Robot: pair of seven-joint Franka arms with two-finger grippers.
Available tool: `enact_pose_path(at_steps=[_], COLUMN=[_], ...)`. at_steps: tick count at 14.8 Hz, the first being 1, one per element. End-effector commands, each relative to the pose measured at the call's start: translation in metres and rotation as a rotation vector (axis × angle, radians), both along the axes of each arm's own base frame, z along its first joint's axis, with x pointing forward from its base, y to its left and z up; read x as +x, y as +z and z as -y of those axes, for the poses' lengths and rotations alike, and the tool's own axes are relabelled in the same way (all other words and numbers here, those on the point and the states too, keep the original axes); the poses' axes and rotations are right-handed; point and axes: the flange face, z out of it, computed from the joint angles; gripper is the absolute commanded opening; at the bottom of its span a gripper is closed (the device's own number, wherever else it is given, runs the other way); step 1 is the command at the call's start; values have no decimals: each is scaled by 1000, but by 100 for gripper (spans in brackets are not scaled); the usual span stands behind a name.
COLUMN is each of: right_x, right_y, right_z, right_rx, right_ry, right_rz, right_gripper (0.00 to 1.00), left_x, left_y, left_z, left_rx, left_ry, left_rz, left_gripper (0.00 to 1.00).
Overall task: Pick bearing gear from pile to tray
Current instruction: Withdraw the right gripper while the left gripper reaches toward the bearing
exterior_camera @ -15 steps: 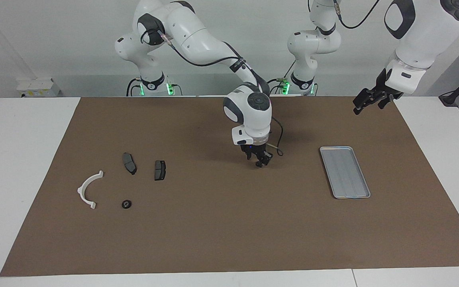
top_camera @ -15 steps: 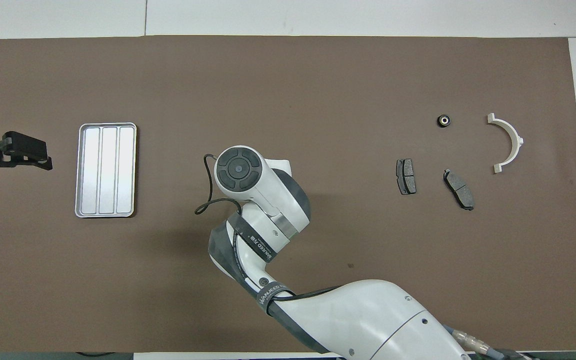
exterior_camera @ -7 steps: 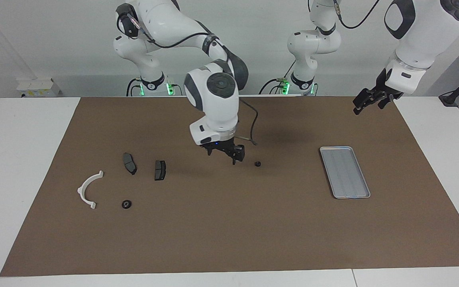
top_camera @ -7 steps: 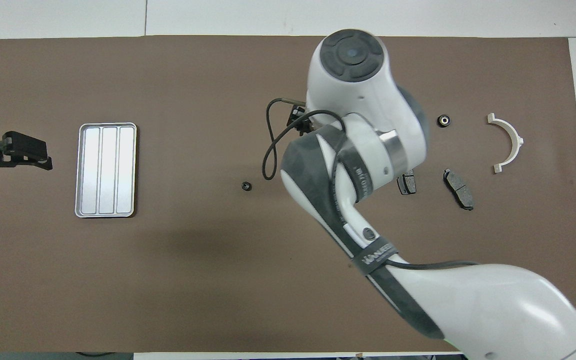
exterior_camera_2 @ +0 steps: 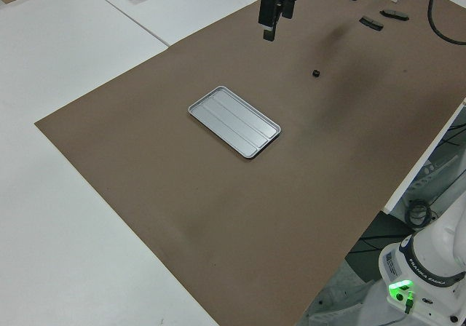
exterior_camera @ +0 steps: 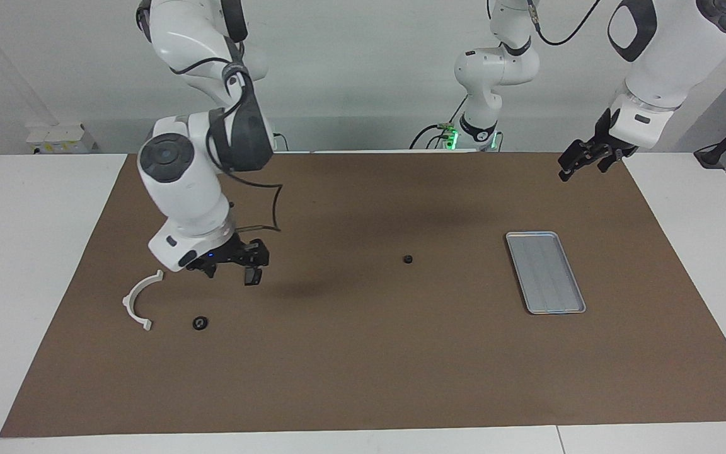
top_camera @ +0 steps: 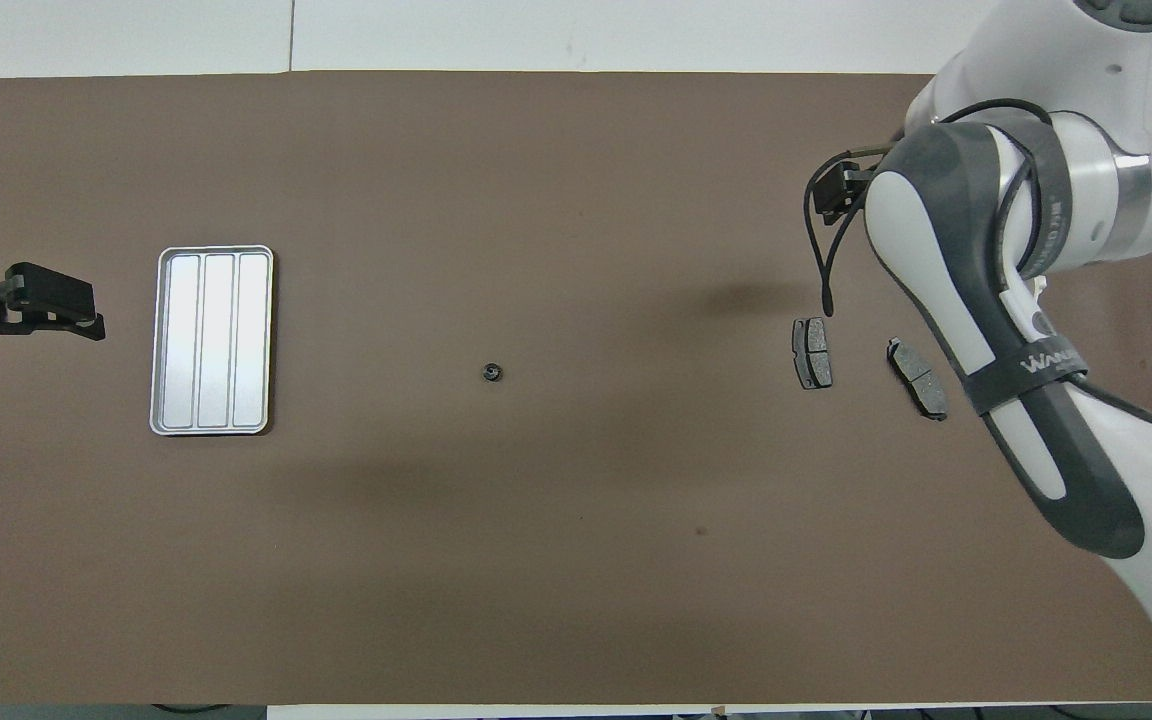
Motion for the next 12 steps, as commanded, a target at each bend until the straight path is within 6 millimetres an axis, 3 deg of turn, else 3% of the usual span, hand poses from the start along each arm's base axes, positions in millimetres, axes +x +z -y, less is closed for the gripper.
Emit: enact_pose_path(at_steps=[1,4,7,10,12], right_x=[-12,-15,-13,-6,-1], right_y=[-31,-66,-90,-115,-136], right_z=[24,55,67,84,87], right_rx=[2,1,-2,-6,-7], right_ry=[8,-36,-41,-19,-10], right_rz=[15,50,82,105,116], right_gripper=[100,100,100,100,100], left_x=[-3,5,-7,-8,-10], left_y=[0,-3,-17,-21,-37], left_z=[20,19,27,52,96], left_rx=[-6,-10,-8,-11,-15], left_ry=[-38,-47,-61,-100,-91], left_rz=[-2,65,47,83,104], left_gripper=[100,100,100,100,100])
